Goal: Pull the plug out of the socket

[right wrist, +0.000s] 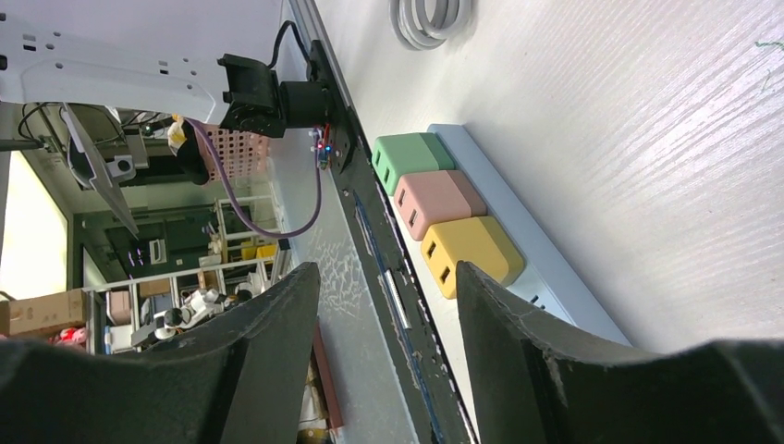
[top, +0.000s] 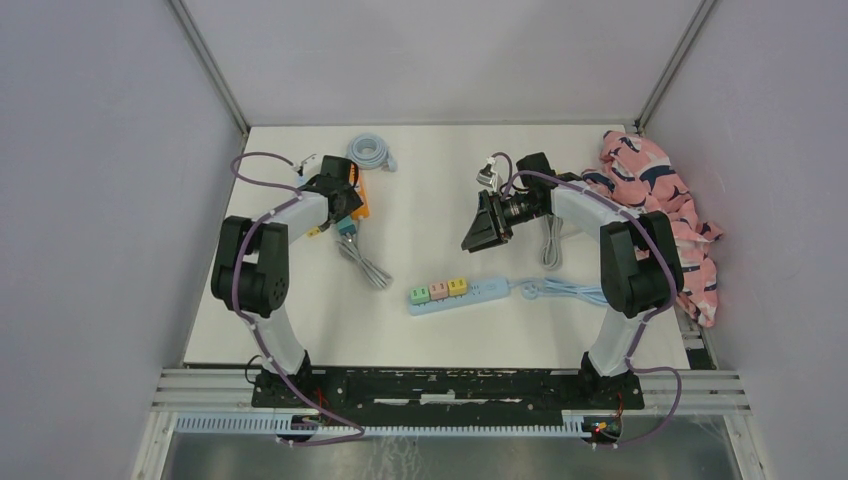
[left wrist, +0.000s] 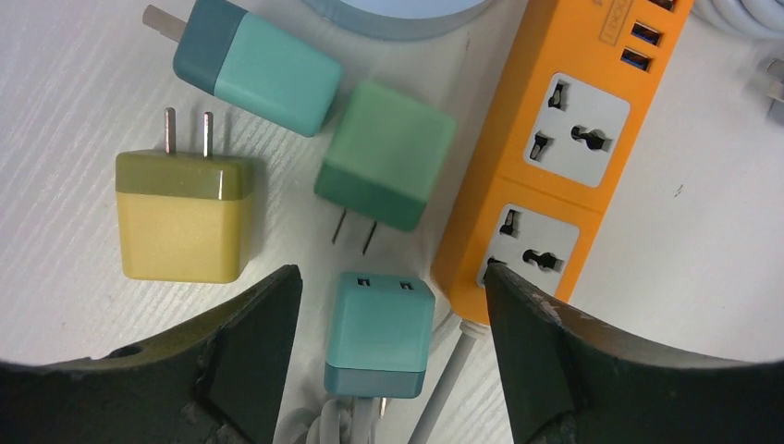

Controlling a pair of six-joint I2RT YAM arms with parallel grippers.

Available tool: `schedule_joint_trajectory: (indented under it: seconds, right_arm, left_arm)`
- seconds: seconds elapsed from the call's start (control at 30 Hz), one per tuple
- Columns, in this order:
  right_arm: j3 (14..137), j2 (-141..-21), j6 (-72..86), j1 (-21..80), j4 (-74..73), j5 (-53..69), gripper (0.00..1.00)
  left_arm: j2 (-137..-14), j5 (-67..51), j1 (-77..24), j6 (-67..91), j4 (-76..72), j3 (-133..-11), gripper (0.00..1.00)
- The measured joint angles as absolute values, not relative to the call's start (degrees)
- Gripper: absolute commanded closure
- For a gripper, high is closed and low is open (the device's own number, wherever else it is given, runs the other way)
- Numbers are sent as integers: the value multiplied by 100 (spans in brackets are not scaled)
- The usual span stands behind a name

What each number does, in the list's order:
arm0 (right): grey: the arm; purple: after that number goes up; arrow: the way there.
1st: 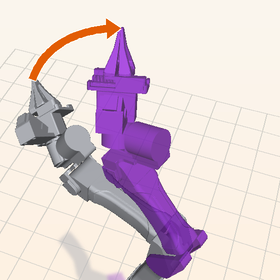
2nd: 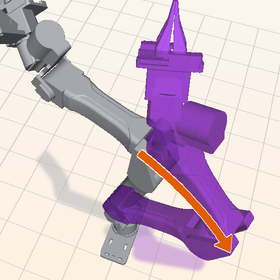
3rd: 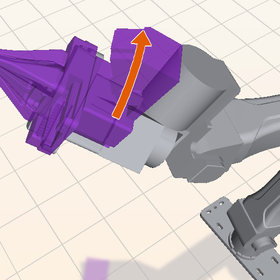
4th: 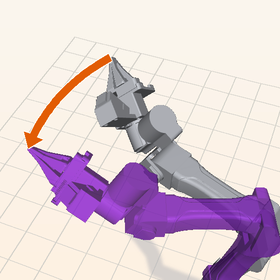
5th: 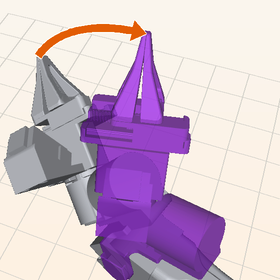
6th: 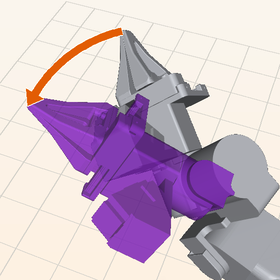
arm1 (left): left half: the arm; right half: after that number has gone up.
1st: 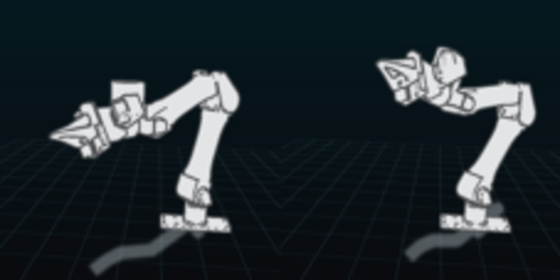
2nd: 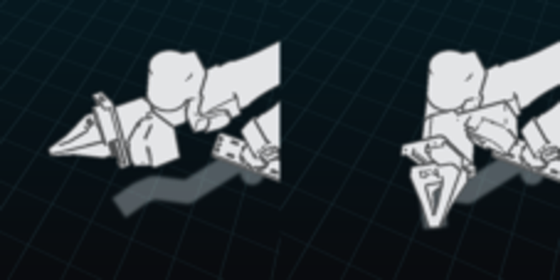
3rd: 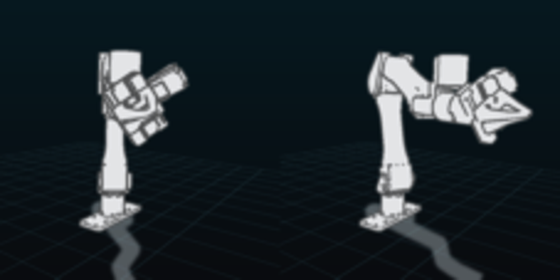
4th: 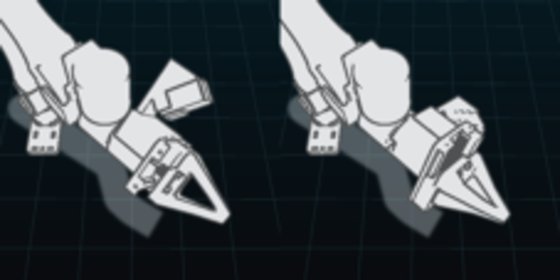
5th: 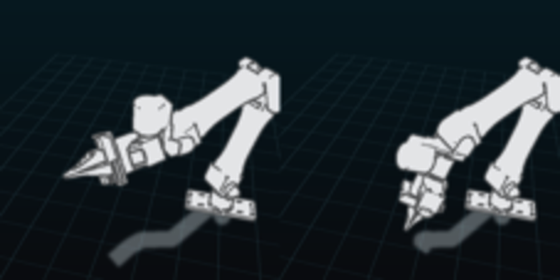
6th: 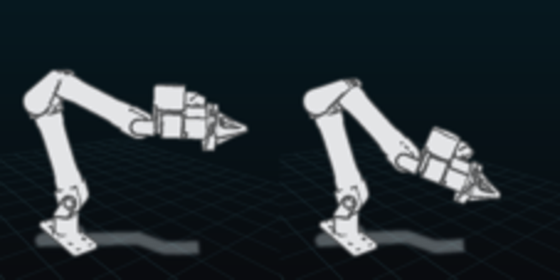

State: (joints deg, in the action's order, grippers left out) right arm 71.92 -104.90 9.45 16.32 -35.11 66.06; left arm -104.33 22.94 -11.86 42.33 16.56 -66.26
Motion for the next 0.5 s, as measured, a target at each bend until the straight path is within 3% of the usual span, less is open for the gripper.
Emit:
schedule_joint_trajectory:
  seconds: [0.2, 0.5]
  right_arm:
    - [7225, -10490, 777, 1632, -3629, 6602, 39]
    - [7242, -10210, 263, 1632, -3857, 6560, 39]
  left_arm:
    - [-10167, 2206, -1173, 4195, 1697, -6475, 15]
    - [-7990, 1125, -1168, 4042, 633, -4716, 7]
